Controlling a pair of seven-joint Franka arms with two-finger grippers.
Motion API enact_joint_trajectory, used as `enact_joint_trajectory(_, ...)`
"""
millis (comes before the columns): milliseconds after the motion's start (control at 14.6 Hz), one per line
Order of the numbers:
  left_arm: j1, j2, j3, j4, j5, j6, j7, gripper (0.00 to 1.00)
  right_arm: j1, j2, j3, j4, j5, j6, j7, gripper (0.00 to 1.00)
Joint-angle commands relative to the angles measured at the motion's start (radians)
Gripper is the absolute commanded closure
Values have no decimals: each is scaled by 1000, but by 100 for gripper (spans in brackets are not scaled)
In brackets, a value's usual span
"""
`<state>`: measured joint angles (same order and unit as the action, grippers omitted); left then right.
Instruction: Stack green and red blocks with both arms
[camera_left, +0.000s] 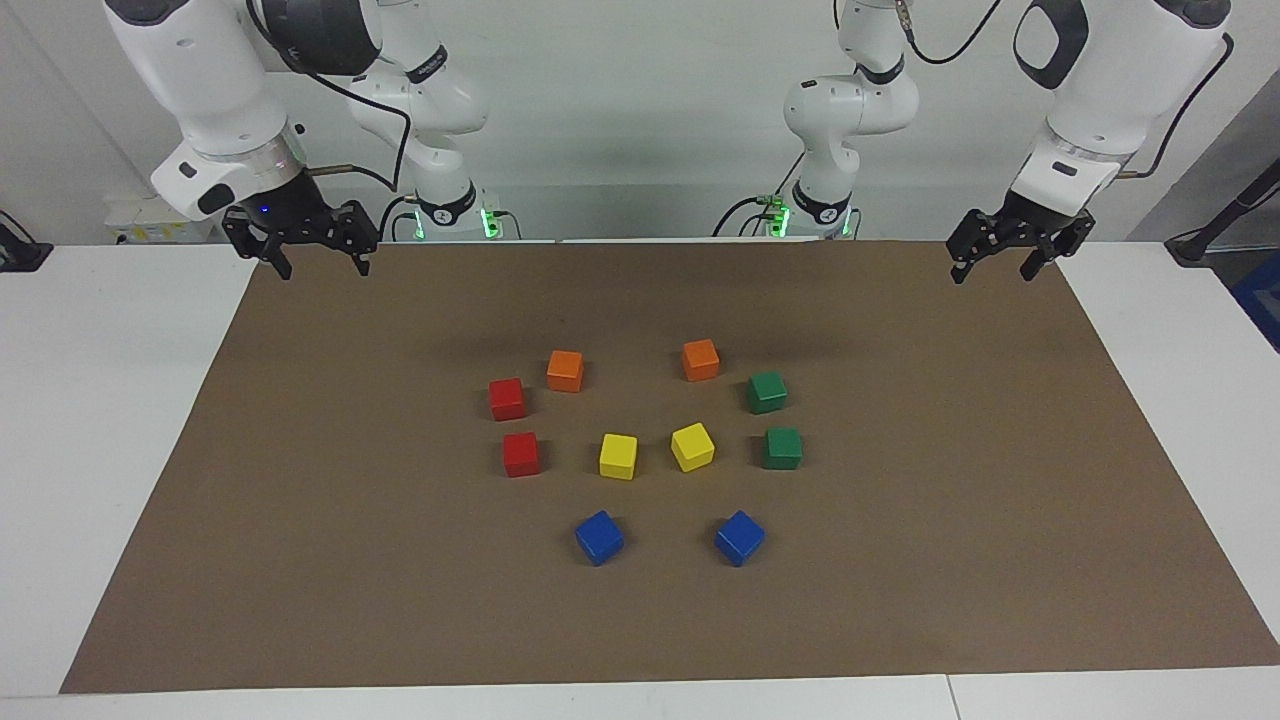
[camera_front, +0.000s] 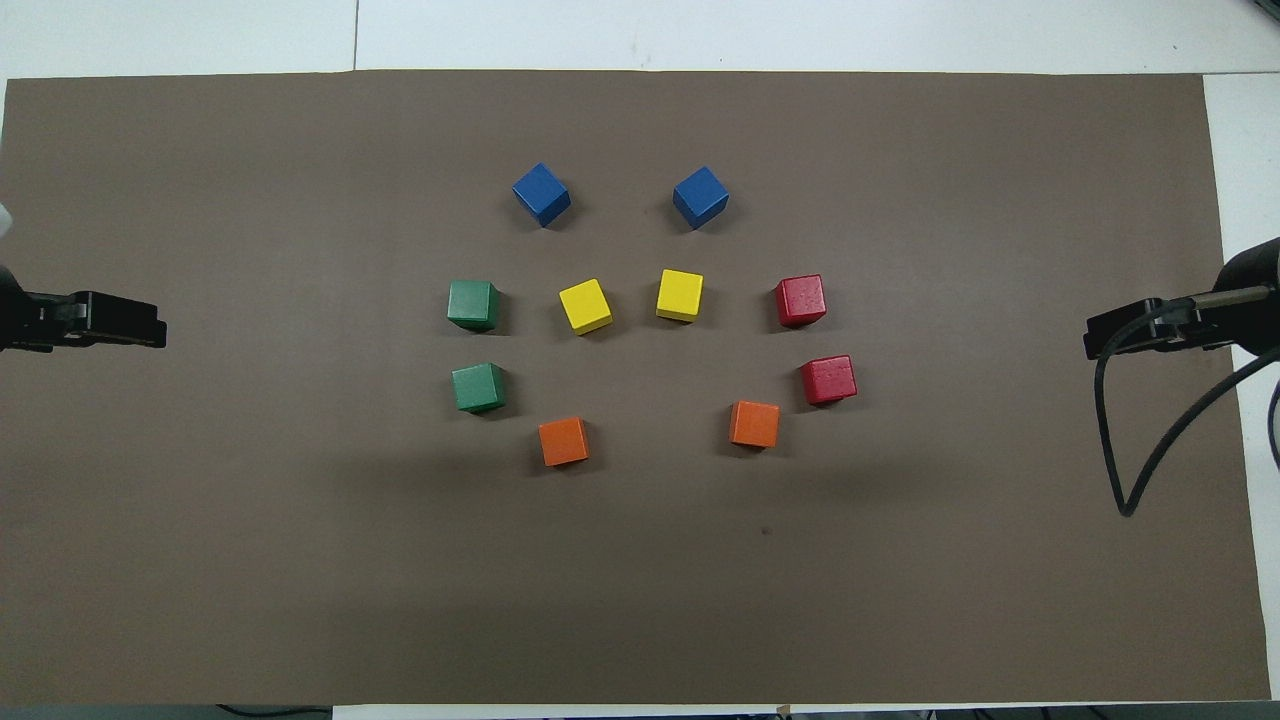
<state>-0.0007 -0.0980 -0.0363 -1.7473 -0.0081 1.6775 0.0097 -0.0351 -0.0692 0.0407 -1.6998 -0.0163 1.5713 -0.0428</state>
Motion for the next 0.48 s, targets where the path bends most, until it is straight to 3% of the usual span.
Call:
enact_joint_trajectory(0,-15,-35,9,-41,2,36,6,0,-14,-8,8,-4,7,-10,-14,0)
enact_joint_trajectory(411,-10,-37,9,-49,2,25,9,0,30,-26,24,-84,10,70,39,0)
